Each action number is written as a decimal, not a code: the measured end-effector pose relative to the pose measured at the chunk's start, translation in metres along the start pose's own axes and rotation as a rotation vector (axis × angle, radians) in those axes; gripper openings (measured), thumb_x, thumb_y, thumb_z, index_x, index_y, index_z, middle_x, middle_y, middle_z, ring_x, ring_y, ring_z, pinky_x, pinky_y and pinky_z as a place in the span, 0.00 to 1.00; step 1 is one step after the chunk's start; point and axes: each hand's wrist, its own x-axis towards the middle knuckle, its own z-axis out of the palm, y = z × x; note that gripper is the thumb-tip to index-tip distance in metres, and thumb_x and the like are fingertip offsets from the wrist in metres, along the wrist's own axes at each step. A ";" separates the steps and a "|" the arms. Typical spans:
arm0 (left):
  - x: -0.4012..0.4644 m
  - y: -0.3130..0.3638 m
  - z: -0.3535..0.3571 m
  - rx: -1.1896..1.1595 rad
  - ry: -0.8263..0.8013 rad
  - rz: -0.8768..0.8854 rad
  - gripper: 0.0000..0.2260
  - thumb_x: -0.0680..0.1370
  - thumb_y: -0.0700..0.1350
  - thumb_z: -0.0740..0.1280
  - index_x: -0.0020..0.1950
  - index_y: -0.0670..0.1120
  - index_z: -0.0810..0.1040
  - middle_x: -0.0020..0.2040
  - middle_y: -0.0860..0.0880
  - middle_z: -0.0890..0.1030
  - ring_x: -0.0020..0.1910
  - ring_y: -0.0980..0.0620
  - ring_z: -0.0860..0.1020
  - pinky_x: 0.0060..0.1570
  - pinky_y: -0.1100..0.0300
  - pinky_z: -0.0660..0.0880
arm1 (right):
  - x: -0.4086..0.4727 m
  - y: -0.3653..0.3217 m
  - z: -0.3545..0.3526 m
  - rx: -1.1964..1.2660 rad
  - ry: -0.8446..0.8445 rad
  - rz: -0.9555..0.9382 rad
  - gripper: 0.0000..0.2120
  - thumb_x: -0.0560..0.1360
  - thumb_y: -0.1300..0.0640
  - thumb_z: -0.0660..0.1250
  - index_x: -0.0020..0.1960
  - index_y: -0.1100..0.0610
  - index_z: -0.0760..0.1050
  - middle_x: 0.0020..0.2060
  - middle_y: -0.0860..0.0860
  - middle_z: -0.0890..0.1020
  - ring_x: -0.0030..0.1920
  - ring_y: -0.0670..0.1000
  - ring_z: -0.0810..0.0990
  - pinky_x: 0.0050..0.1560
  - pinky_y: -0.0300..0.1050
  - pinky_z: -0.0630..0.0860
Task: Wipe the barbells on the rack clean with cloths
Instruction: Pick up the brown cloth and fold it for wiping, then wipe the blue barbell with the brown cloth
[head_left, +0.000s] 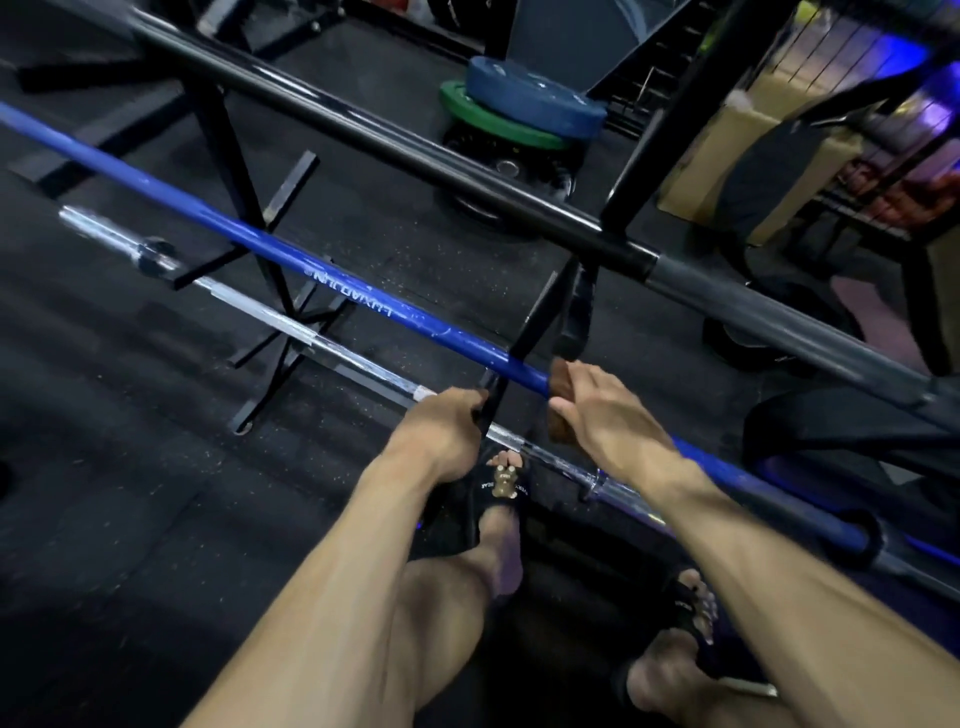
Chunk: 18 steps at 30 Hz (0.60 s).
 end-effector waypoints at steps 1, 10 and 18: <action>-0.005 -0.002 0.001 -0.031 0.003 0.005 0.20 0.77 0.43 0.59 0.66 0.57 0.77 0.61 0.47 0.82 0.56 0.44 0.82 0.59 0.53 0.78 | 0.003 -0.013 -0.001 0.017 0.018 -0.014 0.26 0.85 0.48 0.58 0.79 0.56 0.59 0.71 0.57 0.71 0.70 0.58 0.69 0.67 0.49 0.65; -0.083 -0.024 -0.014 -0.327 0.259 0.052 0.18 0.80 0.41 0.59 0.64 0.56 0.80 0.58 0.54 0.84 0.58 0.51 0.81 0.61 0.56 0.76 | -0.038 -0.034 -0.020 0.412 0.188 0.041 0.17 0.84 0.48 0.62 0.70 0.52 0.74 0.55 0.49 0.80 0.58 0.51 0.78 0.54 0.40 0.68; -0.193 -0.006 -0.039 -0.375 0.408 0.361 0.24 0.78 0.44 0.72 0.72 0.54 0.73 0.65 0.56 0.77 0.65 0.59 0.75 0.67 0.59 0.71 | -0.149 -0.092 -0.057 1.292 -0.136 0.054 0.18 0.82 0.49 0.63 0.54 0.62 0.84 0.52 0.64 0.85 0.51 0.60 0.85 0.58 0.57 0.78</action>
